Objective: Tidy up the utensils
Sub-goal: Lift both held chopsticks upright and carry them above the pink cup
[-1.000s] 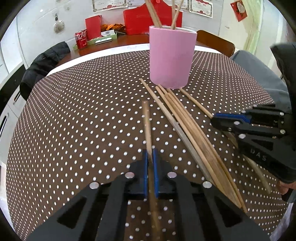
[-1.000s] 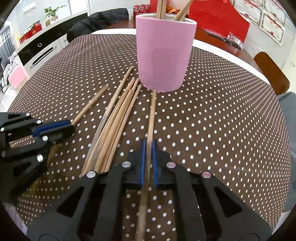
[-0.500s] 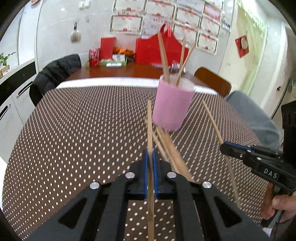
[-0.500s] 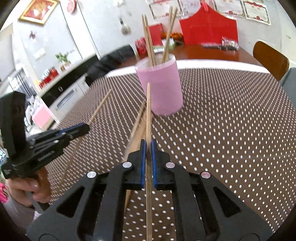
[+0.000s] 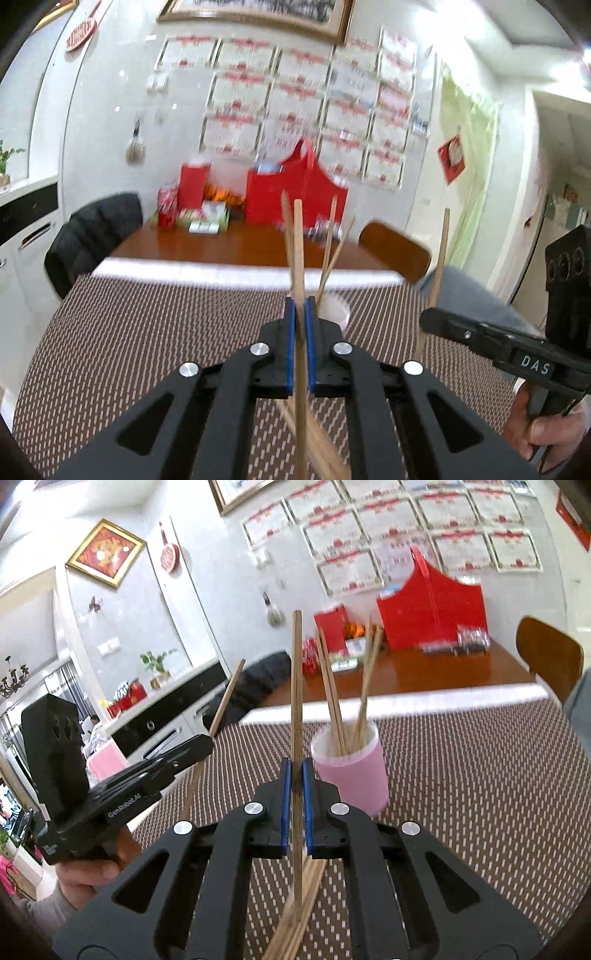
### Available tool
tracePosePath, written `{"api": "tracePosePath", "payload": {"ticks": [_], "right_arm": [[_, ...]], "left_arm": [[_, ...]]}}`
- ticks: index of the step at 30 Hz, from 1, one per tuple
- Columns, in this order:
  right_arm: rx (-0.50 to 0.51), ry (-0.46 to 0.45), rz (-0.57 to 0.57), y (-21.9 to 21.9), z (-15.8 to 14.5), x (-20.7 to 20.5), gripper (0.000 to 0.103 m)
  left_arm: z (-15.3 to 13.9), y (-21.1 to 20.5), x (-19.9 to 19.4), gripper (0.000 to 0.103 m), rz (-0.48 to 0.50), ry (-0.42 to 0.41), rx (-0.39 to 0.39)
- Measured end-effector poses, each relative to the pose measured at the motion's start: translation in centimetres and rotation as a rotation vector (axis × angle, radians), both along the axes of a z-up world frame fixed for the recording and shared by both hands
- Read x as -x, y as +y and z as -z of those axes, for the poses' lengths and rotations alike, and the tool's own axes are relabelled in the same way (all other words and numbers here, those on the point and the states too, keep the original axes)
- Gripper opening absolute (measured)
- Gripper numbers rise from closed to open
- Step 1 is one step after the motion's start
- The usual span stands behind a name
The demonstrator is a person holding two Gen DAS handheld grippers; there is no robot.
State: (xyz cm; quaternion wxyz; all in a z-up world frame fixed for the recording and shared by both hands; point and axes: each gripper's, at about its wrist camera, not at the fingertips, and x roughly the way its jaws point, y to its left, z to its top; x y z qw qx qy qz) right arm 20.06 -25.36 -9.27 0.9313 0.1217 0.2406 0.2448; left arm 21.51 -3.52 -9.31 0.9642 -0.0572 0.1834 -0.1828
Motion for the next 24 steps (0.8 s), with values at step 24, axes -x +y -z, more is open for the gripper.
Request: {"api": "tracePosePath", "payload": {"ticks": [24], "right_arm": [[0.009, -0.180, 0.092, -1.5, -9.0, -10.8, 0.006]], "left_arm": [[-4.3, -4.0, -11.9, 0.005, 0.049, -0.282, 0.191]]}}
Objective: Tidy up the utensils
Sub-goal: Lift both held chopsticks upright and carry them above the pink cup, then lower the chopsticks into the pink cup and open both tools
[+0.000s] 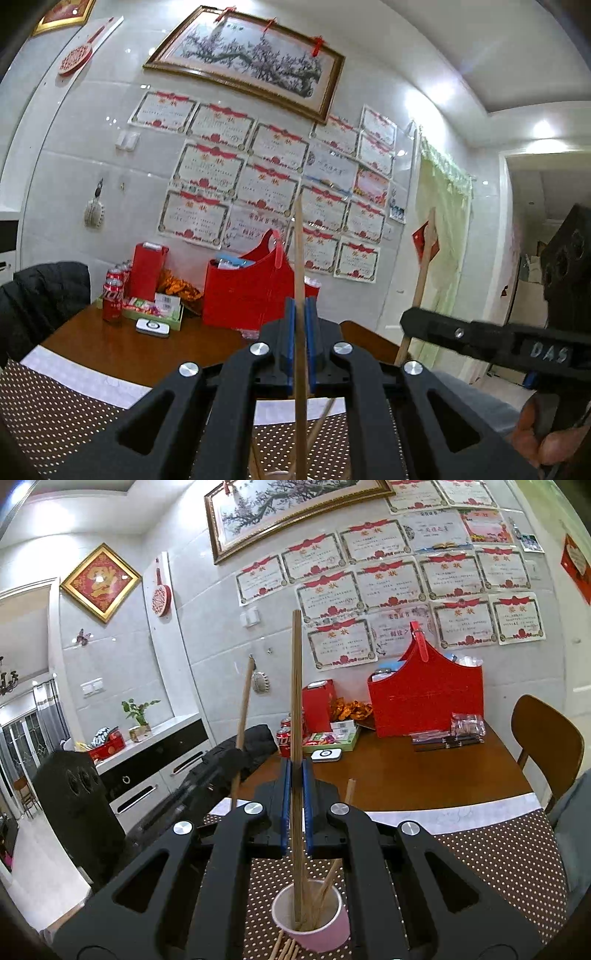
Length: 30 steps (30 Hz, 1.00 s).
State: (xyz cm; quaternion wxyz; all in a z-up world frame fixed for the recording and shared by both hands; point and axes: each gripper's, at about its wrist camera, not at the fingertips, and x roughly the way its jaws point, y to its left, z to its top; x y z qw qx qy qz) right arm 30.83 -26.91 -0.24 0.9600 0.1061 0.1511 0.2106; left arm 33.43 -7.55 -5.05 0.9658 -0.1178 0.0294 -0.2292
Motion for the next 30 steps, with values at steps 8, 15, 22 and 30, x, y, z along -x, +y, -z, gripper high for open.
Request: {"api": "tracePosePath", "payload": {"ticks": [8, 15, 22, 30], "right_arm": [[0.015, 0.031, -0.002, 0.2, 2.1, -2.4, 0.006], [0.031, 0.075, -0.008, 0.5, 3.9, -3.3, 0.006], [-0.022, 0.129, 0.012, -0.3, 5.1, -2.9, 0.083], [-0.061, 0.077, 0.113, -2.7, 4.0, 0.0, 0.097]], "left_arm": [[3.2, -0.6, -3.5, 0.005, -0.001, 0.060, 0.015], [5.5, -1.1, -4.2, 0.005, -0.001, 0.089, 0.002], [6.2, 0.1, -2.7, 0.063, -0.055, 0.137, 0.000], [3.3, 0.6, 1.1, 0.084, -0.115, 0.120, -0.137]]}}
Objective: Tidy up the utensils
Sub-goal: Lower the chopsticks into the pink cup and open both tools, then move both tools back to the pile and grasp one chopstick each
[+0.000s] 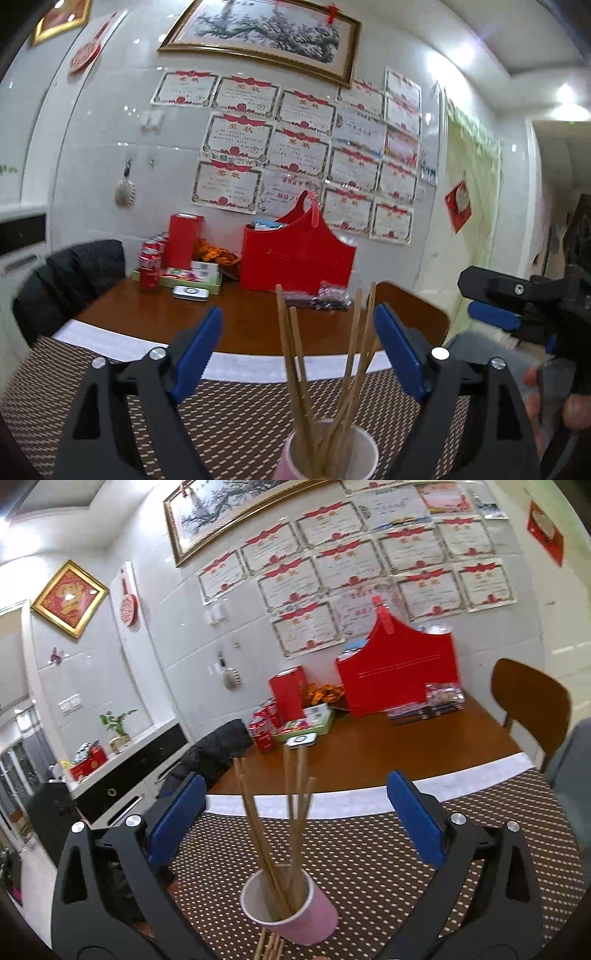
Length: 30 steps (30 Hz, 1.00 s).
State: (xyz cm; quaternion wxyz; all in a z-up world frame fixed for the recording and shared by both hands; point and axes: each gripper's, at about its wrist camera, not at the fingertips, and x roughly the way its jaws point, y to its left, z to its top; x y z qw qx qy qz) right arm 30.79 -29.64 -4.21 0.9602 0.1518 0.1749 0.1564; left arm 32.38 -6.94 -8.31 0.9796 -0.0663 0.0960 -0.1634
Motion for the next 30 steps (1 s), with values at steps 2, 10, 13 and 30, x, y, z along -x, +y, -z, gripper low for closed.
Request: {"api": "tracePosePath", "payload": {"ticks": [2, 10, 13, 30], "right_arm": [[0.006, 0.006, 0.016, -0.2, -0.2, 0.2, 0.097], [0.021, 0.020, 0.043, -0.4, -1.3, 3.4, 0.097], [0.023, 0.014, 0.043, -0.5, -2.0, 5.3, 0.097], [0.052, 0.046, 0.050, -1.1, -1.6, 13.1, 0.097]], "left_arm": [[-0.7, -0.1, 0.9, 0.084, -0.014, 0.021, -0.042], [-3.2, 1.1, 5.7, 0.084, -0.082, 0.051, -0.135], [-3.9, 1.9, 7.6, 0.084, -0.099, 0.060, -0.145], [-2.0, 4.0, 14.2, 0.084, -0.126, 0.198, -0.199]]}}
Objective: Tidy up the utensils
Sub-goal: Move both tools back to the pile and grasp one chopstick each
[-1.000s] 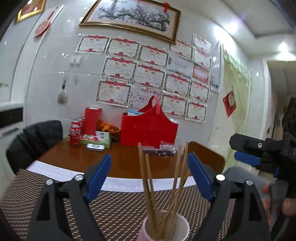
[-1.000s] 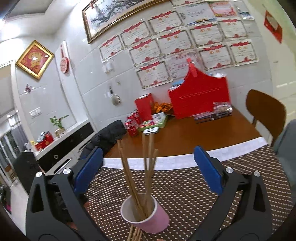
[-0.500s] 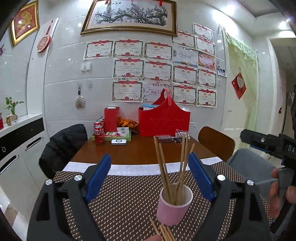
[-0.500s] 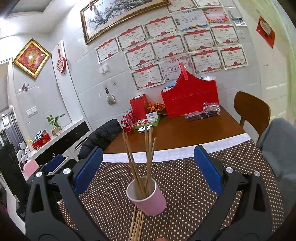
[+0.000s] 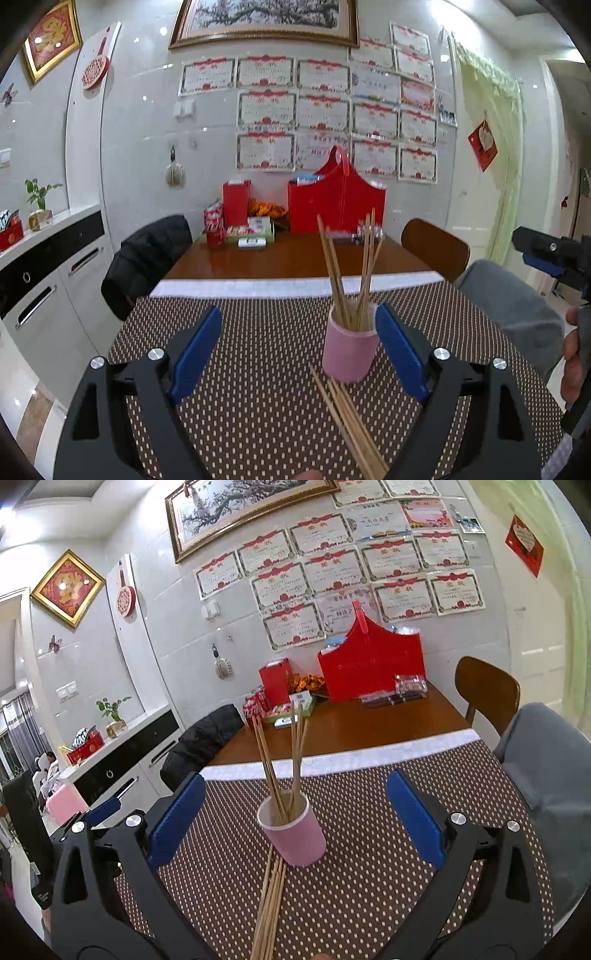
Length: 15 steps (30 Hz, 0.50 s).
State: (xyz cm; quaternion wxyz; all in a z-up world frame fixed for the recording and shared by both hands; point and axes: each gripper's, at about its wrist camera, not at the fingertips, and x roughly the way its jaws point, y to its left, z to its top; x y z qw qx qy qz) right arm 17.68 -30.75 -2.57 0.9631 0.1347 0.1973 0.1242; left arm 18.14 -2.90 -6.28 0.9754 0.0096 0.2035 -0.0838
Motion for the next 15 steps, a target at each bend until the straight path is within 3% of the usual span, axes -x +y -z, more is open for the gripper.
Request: {"api": "tracePosePath", "payload": {"ticks": [12, 15], "right_arm": [[0.016, 0.155, -0.013, -0.4, 6.1, 2.0, 0.097], [0.037, 0.191, -0.026, 0.0, 7.6, 2.2, 0.097]], "left_arm": [[7.4, 0.4, 0.1, 0.084, -0.011, 0.218, -0.043], [10.0, 0.1, -0.4, 0.084, -0.013, 0.306, -0.064]]}}
